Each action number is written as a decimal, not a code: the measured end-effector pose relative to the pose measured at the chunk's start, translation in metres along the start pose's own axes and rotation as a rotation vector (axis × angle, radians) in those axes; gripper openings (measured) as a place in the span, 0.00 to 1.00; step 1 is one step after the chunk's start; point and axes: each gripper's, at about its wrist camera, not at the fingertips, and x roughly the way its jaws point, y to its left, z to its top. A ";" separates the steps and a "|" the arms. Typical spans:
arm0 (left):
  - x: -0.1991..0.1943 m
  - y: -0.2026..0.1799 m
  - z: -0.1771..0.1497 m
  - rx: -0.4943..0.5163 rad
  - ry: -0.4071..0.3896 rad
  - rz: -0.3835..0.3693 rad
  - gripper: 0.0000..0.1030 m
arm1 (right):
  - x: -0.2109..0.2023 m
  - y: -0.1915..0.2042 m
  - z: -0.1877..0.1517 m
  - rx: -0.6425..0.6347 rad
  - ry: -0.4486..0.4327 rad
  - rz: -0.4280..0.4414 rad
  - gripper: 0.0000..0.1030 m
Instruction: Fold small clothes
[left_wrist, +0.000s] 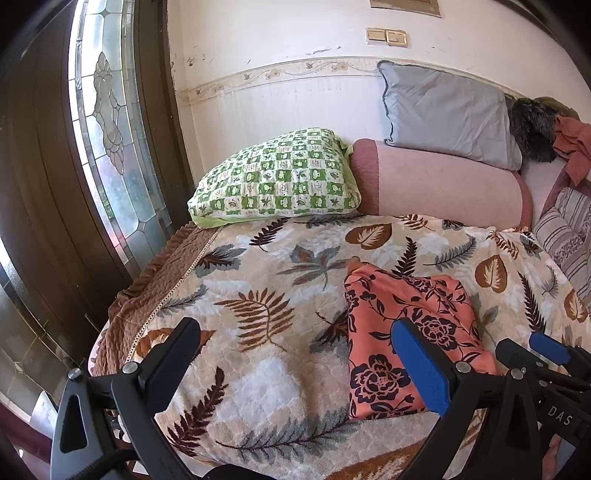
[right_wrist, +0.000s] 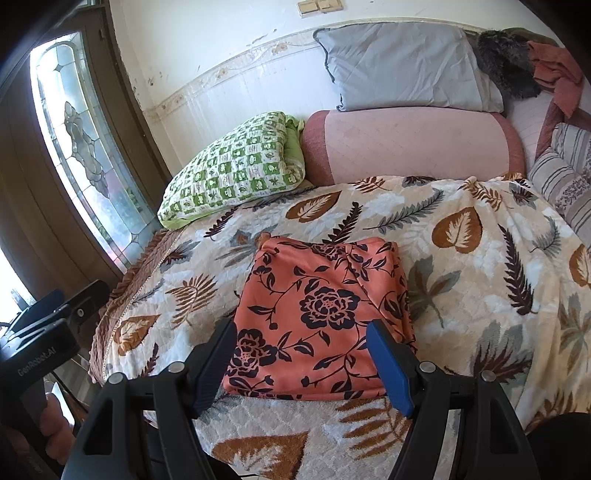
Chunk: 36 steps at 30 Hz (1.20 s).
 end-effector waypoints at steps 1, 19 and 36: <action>0.000 0.001 -0.001 -0.002 0.000 -0.002 1.00 | 0.000 0.001 0.000 -0.003 -0.001 -0.002 0.74; -0.005 0.003 -0.006 -0.009 -0.006 -0.031 1.00 | -0.004 0.007 -0.001 -0.017 -0.005 -0.011 0.74; -0.006 0.020 -0.007 -0.053 -0.018 -0.060 1.00 | -0.010 0.030 0.004 -0.091 -0.015 -0.035 0.74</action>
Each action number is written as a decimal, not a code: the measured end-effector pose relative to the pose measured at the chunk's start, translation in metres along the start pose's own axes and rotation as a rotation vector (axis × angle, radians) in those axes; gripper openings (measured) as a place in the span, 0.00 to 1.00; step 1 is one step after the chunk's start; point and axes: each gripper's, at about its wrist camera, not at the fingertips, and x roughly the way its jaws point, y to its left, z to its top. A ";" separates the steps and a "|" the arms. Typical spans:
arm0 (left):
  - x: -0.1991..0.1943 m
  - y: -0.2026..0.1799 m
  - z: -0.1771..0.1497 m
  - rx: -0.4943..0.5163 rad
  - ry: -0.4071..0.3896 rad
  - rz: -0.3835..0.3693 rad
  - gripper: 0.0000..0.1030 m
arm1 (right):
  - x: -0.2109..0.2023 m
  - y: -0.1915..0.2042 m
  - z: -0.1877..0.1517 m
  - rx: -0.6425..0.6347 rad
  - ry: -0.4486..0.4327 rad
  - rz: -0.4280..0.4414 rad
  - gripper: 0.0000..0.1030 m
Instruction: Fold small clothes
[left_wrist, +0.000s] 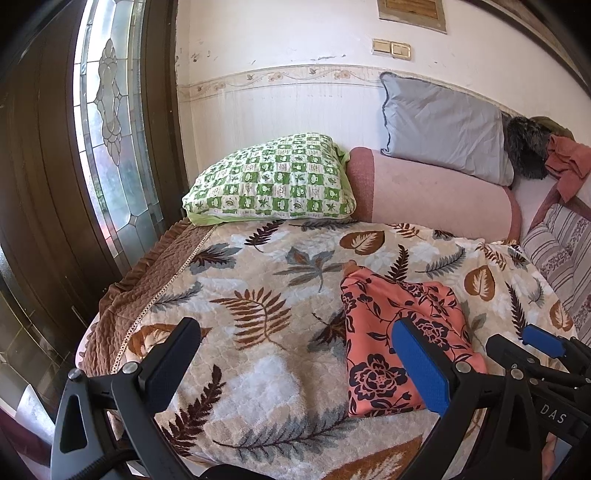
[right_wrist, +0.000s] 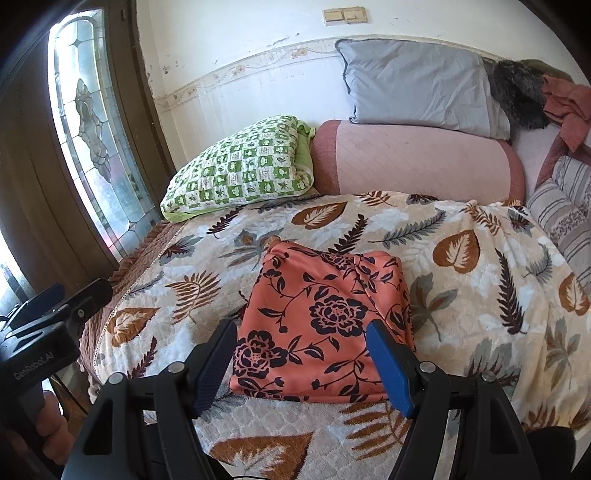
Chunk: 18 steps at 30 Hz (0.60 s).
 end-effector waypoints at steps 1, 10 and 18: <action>0.000 0.000 0.000 0.000 0.000 0.000 1.00 | 0.000 0.001 0.001 -0.004 -0.001 0.000 0.74; 0.008 0.002 0.001 -0.016 0.010 0.006 1.00 | 0.002 0.009 0.007 -0.021 -0.003 0.003 0.74; 0.017 0.002 0.006 -0.019 0.028 0.019 1.00 | 0.014 0.007 0.016 -0.009 0.009 0.013 0.74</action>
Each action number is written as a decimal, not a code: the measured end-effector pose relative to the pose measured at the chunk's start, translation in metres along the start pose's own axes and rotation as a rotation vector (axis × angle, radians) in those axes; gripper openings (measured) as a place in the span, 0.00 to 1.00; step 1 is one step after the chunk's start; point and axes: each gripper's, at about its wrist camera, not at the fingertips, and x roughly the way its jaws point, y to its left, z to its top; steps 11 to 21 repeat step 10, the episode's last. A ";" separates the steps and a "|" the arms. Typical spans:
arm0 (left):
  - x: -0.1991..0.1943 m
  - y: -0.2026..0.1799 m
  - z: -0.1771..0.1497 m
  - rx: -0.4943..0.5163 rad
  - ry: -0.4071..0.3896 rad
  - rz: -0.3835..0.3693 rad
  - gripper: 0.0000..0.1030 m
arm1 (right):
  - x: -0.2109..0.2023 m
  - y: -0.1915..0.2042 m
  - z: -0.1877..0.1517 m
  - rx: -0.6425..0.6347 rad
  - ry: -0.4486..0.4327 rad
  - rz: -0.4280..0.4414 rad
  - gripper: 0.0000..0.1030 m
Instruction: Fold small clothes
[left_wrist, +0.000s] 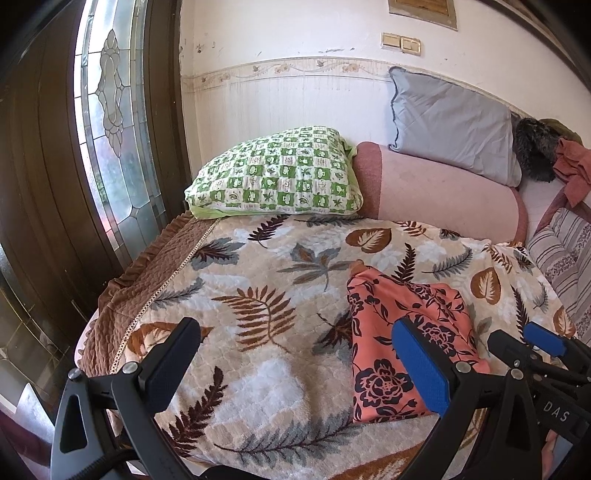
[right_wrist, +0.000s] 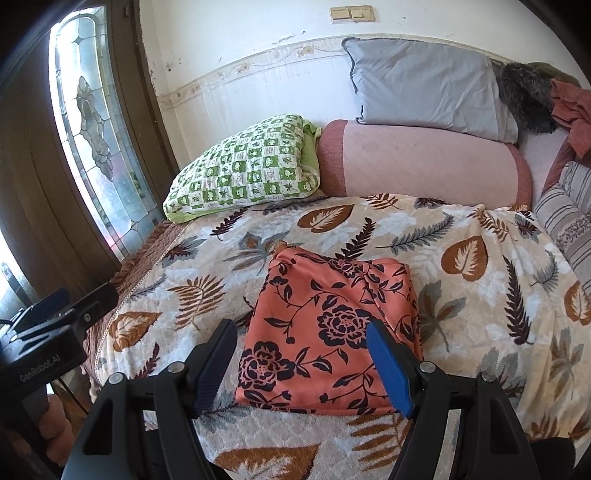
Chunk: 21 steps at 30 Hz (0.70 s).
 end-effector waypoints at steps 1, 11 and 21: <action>0.001 0.000 0.001 -0.002 0.001 0.003 1.00 | 0.001 0.000 0.001 0.002 -0.001 0.002 0.74; 0.019 -0.002 0.002 -0.010 0.016 -0.007 1.00 | 0.020 -0.005 0.003 0.015 0.018 0.016 0.74; 0.019 -0.002 0.002 -0.010 0.016 -0.007 1.00 | 0.020 -0.005 0.003 0.015 0.018 0.016 0.74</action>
